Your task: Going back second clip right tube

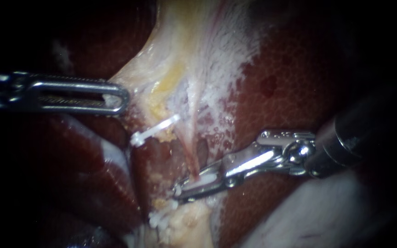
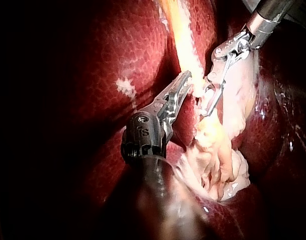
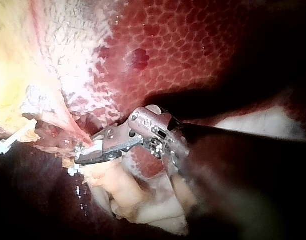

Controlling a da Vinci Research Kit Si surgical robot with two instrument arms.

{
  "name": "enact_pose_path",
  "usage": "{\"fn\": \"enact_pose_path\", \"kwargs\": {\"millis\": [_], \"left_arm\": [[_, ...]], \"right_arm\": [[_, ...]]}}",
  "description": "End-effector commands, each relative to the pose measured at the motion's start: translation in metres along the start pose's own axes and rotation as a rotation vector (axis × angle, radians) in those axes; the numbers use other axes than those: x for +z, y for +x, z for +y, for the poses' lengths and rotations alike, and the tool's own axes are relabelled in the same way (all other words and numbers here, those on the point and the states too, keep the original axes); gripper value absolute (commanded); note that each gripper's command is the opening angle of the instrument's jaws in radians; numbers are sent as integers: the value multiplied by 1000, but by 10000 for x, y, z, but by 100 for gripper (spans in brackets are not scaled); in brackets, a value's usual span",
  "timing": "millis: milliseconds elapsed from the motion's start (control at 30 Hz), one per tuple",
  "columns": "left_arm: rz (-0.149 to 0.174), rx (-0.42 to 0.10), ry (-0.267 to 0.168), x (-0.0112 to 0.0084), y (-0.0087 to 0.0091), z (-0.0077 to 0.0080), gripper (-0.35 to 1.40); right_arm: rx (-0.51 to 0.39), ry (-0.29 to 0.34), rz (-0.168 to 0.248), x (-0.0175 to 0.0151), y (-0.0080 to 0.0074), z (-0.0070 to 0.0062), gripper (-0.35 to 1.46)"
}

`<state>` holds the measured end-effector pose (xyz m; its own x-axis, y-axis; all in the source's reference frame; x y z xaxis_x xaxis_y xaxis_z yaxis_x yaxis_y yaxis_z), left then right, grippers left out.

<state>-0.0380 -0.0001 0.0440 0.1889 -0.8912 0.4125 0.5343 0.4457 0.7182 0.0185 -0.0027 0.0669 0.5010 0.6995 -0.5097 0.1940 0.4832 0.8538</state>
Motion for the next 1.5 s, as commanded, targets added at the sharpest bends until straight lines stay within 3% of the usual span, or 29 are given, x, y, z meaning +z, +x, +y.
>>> {"fn": "enact_pose_path", "kwargs": {"millis": [33,400,467,600,767,933,1133,1500], "left_arm": [[0,0,0,0,0,0,-35],[0,0,0,0,0,1,-35],[0,0,1,0,0,1,-35],[0,0,1,0,1,1,-35],[0,0,1,-1,1,1,-35],[0,0,1,-1,1,1,-35],[0,0,1,-1,1,1,-35],[0,1,1,-2,2,1,-35]], "right_arm": [[1,0,0,0,0,-1,-35],[1,1,0,0,1,-3,-35],[-33,7,8,1,3,-6,-35],[-138,13,9,4,7,-15,-1],[-284,-9,24,7,11,-16,35],[-390,-37,37,7,12,-16,49],[-468,-135,72,10,14,-15,60],[-472,-138,74,-11,1,-25,60]]}}
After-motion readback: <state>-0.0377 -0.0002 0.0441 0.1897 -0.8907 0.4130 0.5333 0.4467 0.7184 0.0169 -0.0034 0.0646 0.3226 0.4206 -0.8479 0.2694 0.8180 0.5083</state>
